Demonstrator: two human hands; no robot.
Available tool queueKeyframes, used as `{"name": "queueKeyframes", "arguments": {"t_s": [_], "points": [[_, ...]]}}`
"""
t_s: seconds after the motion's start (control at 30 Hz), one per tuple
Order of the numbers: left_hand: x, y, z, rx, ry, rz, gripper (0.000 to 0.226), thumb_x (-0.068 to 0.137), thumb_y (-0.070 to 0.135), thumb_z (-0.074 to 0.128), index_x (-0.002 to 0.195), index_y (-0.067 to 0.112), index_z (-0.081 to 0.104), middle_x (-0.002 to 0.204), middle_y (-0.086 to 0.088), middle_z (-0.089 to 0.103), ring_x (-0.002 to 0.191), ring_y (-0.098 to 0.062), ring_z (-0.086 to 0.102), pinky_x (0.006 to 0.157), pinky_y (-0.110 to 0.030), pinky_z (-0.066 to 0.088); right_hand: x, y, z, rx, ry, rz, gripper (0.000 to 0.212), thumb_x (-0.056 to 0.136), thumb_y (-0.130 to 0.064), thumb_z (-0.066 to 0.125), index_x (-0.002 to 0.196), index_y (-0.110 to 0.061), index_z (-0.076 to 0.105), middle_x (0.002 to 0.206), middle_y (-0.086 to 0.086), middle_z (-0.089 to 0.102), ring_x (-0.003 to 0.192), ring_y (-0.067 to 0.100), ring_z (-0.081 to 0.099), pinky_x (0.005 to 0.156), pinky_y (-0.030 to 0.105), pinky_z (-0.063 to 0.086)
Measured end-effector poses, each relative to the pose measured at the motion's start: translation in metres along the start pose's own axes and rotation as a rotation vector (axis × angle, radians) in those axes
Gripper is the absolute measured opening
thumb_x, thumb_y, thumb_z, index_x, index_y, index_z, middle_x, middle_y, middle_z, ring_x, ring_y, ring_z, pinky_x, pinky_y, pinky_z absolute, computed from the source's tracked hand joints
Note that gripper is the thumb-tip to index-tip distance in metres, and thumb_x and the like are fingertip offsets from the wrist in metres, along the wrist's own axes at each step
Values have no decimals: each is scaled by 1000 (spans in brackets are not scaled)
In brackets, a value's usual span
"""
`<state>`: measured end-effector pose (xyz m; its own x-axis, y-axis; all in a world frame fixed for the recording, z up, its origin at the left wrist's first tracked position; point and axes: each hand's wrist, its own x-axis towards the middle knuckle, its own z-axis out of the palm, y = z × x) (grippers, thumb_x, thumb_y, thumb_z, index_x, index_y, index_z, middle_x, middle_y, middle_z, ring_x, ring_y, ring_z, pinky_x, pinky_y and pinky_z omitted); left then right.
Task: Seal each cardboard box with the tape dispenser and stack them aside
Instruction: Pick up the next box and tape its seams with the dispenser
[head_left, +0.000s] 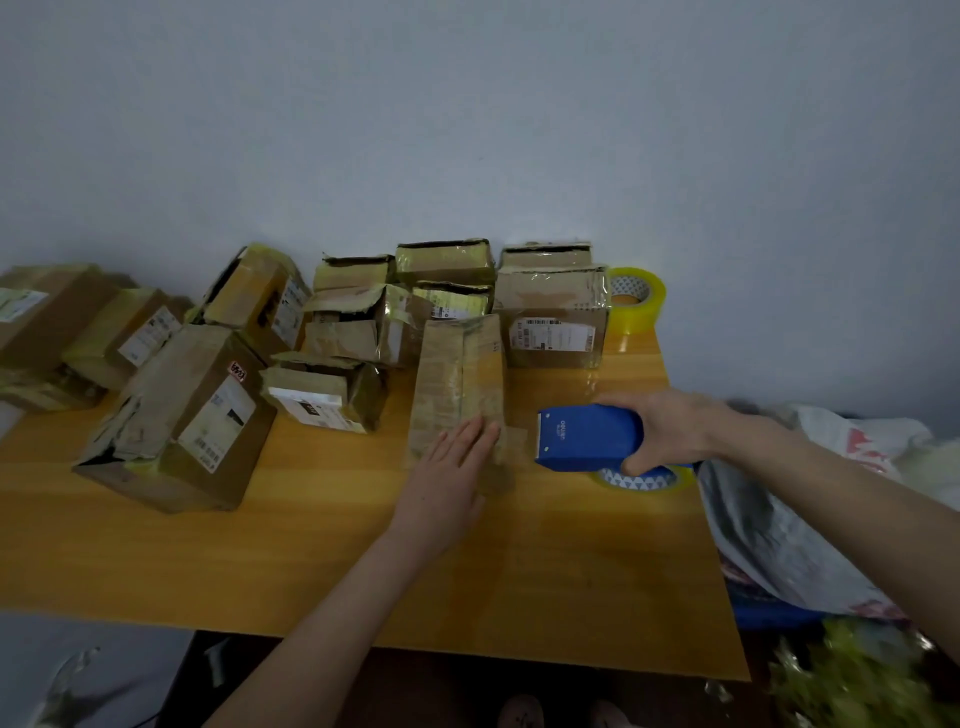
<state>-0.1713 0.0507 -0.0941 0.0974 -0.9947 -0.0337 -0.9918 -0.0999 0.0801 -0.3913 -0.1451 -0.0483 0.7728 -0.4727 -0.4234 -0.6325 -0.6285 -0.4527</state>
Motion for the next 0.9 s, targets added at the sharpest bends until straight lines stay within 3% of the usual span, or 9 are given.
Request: {"name": "queueKeyframes", "arguments": {"t_s": [0.13,0.3,0.5,0.63,0.7,0.8,0.9], "points": [[-2,-1,0,-20,8,10,83,92,18,46,143,31,-17,160,5,-10,146,-8,-11,120,-30,-5,16,-20,5,-215,-30,30,76,72,-43,73,138,-40,35,99,-11,51,89,16,51,69,30,43],[0,0,-2,-52,2,9,83,92,18,48,145,33,-15,159,6,-10,145,-7,-11,120,-30,-5,33,-39,2,-306,-49,55,75,69,-53,71,135,-42,36,96,-13,47,86,16,49,66,30,40],[-1,-1,-3,-55,6,31,83,92,16,48,146,32,-14,160,6,-10,146,-8,-11,120,-29,-6,43,-50,-9,-285,-119,95,78,62,-57,71,132,-39,42,111,-8,52,96,19,53,77,37,50],[-3,-3,-4,-67,-17,40,82,93,15,46,146,34,-13,158,7,-12,146,-8,-12,119,-27,-8,42,-47,11,-529,-164,166,62,63,-52,72,117,-25,55,89,-6,59,77,16,57,56,27,45],[-2,-4,-6,-80,-10,28,82,93,16,46,146,35,-13,158,7,-12,146,-8,-12,119,-28,-7,40,-35,17,-334,-162,211,61,65,-48,73,118,-24,55,93,-4,61,79,17,59,59,30,47],[1,-2,-6,-75,-14,30,82,93,19,49,145,35,-13,158,8,-11,146,-8,-11,120,-30,-4,36,-19,3,163,18,254,55,67,-42,78,114,-26,53,106,-2,61,87,18,59,69,29,49],[1,-2,-6,-77,-26,6,82,94,23,50,144,37,-15,157,10,-13,145,-6,-11,120,-30,-3,43,-18,12,581,238,357,48,73,-38,79,110,-22,54,94,-4,59,74,10,56,51,19,40]]}}
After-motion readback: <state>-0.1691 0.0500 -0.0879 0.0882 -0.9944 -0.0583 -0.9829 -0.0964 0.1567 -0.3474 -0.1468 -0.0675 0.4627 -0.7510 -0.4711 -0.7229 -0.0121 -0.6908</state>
